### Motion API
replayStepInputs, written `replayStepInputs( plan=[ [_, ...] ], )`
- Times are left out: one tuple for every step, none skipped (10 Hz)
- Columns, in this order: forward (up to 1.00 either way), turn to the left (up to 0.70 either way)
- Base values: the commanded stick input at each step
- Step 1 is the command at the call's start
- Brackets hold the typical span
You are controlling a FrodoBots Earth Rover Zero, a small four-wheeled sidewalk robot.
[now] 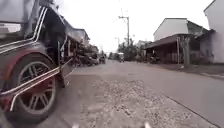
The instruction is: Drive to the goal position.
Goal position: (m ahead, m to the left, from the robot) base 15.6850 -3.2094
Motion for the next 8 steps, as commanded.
replayStepInputs(
  plan=[
    [0.7, 0.0],
    [0.7, 0.0],
    [0.7, 0.12],
    [0.7, 0.1],
    [0.7, 0.07],
    [0.7, 0.05],
    [0.7, 0.0],
    [0.7, 0.0]
  ],
)
